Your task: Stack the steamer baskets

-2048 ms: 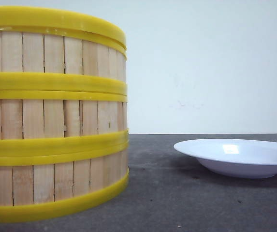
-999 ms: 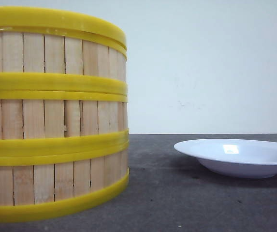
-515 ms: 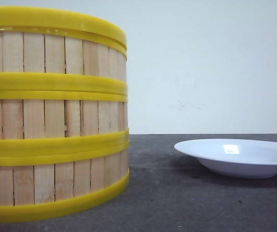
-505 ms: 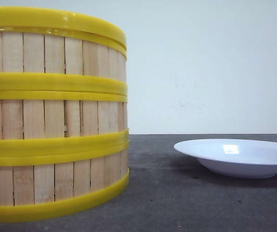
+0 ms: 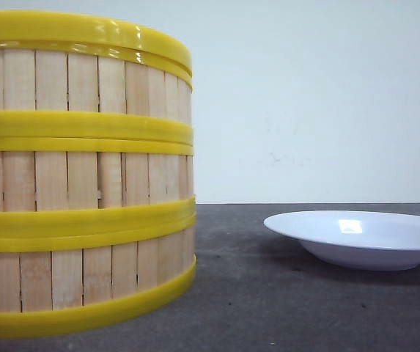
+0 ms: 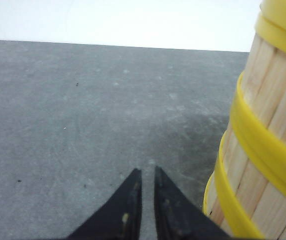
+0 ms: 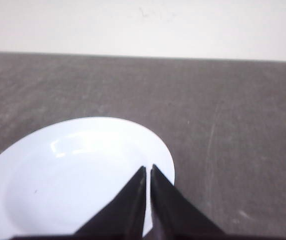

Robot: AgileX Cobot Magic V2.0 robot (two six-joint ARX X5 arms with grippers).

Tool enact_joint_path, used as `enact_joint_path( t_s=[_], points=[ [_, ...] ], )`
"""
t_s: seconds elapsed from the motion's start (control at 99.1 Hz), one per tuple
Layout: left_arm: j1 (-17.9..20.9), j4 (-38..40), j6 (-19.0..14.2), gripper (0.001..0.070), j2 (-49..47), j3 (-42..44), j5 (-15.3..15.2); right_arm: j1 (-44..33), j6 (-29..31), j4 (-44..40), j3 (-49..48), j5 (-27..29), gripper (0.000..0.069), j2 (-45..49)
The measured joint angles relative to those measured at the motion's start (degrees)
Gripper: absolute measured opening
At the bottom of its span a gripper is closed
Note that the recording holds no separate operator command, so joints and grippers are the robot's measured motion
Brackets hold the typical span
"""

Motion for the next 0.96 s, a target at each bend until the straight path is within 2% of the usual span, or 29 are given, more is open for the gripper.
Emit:
enact_joint_path(
  t_s=[0.283,0.959],
  points=[
    [0.0,0.0,0.1,0.0018,0.0,0.0,-0.1,0.0,-0.1,-3.3,-2.2,1.6,0.0008,-2.7],
    [0.0,0.0,0.1,0.0018,0.0,0.0,-0.1,0.0,-0.2,-3.2,-2.1,1.5,0.0008,-2.7]
  ],
)
